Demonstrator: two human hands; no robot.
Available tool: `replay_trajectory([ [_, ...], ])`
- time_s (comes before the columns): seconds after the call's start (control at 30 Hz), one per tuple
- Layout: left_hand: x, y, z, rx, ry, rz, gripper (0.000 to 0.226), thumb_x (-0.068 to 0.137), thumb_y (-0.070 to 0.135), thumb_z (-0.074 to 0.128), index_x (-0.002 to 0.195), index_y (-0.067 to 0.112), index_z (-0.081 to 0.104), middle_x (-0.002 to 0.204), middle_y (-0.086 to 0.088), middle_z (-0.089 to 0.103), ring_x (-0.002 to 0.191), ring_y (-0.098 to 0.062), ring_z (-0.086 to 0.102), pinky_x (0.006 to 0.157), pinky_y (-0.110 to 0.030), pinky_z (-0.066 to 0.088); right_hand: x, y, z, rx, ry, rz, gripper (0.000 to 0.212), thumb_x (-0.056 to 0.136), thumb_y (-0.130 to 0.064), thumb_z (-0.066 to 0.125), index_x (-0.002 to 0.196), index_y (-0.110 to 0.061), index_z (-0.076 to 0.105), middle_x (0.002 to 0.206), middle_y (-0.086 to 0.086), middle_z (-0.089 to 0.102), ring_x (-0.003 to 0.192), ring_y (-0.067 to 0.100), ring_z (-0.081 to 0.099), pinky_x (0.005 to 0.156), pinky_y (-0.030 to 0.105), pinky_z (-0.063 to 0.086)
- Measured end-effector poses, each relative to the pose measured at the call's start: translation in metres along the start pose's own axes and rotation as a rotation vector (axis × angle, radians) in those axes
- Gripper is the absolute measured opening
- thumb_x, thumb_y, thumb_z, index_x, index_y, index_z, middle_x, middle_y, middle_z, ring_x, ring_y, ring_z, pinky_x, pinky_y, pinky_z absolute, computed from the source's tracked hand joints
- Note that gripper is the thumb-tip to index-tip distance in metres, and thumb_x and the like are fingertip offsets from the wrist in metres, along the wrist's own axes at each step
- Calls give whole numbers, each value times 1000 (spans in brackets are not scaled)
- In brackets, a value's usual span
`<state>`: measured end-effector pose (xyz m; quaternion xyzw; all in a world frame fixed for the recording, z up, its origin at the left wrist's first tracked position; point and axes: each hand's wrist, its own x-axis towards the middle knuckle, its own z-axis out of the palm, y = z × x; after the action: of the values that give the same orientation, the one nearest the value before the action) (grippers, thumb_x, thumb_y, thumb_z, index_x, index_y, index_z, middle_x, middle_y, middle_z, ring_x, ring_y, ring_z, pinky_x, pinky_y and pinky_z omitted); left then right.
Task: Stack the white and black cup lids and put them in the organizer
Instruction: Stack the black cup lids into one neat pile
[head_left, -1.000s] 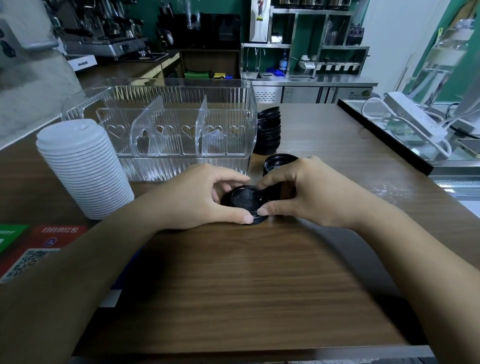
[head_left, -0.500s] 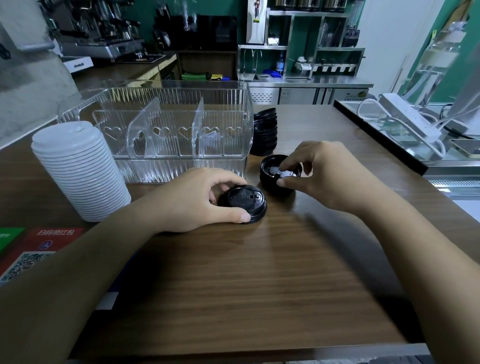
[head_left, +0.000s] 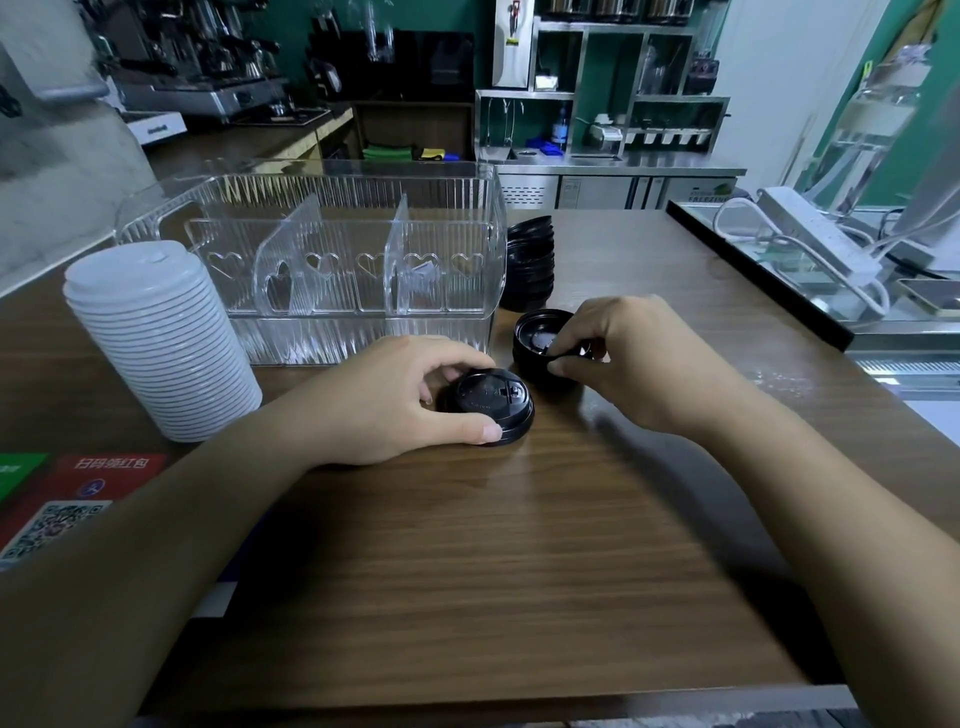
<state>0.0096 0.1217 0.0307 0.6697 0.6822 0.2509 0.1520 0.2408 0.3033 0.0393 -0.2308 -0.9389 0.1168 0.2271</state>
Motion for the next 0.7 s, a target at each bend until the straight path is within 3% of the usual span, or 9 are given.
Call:
replay_trajectory([
  [0.13, 0, 1, 0, -3, 3, -1, 52, 90, 64, 88, 139, 55, 72, 118, 34, 71, 108, 16, 64, 85, -11, 49, 1, -3, 2, -22, 2, 11, 6, 92, -23, 89, 93, -26, 83, 91, -17, 67, 77, 5, 58, 69, 4, 36],
  [0.3, 0, 0, 0, 17, 6, -7, 58, 89, 70, 86, 143, 55, 70, 121, 29, 71, 107, 13, 65, 85, -13, 49, 1, -5, 4, 46, 50, 88, 18, 86, -29, 94, 87, -25, 77, 82, -14, 69, 73, -1, 59, 62, 8, 38],
  [0.43, 0, 0, -1, 8, 7, -11, 59, 88, 71, 86, 143, 55, 70, 122, 28, 72, 106, 11, 66, 86, -14, 49, -1, -8, 1, 111, 52, 39, 15, 89, -31, 93, 86, -22, 81, 85, -11, 75, 79, 2, 65, 70, 13, 45],
  [0.57, 0, -2, -1, 7, 10, -5, 63, 87, 71, 88, 145, 54, 70, 123, 28, 72, 107, 11, 68, 89, -16, 52, -1, -7, -5, 150, 120, 49, 12, 94, -29, 89, 87, -22, 82, 84, -10, 75, 72, 2, 62, 65, 9, 40],
  [0.63, 0, 0, -1, -2, 30, -14, 70, 86, 71, 87, 150, 50, 68, 125, 32, 70, 110, 17, 65, 90, -13, 52, -2, -8, -11, 193, 171, 81, 15, 95, -33, 87, 85, -25, 81, 78, -8, 74, 63, 6, 58, 59, 12, 39],
  [0.7, 0, 1, -2, -24, 65, -4, 75, 85, 76, 82, 153, 46, 68, 130, 33, 71, 118, 17, 64, 98, -19, 57, -2, -10, -17, 269, 213, 115, 19, 98, -34, 84, 84, -21, 80, 69, -9, 71, 55, 6, 54, 55, 13, 38],
])
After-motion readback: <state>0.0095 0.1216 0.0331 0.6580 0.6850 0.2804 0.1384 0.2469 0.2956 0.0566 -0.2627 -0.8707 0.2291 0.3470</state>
